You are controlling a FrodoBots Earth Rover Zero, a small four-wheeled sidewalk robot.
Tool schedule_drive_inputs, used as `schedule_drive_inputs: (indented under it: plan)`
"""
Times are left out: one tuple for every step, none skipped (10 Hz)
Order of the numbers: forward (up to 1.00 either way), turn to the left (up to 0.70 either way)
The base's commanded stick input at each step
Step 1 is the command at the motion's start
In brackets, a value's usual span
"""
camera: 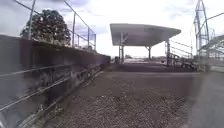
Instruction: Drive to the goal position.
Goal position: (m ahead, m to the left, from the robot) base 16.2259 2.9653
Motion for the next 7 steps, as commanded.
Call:
schedule_drive_inputs:
  plan:
    - [0.5, 0.0]
    - [0.5, 0.0]
    - [0.5, 0.0]
    - [0.5, 0.0]
    - [0.5, 0.0]
    - [0.5, -0.16]
    - [0.5, -0.36]
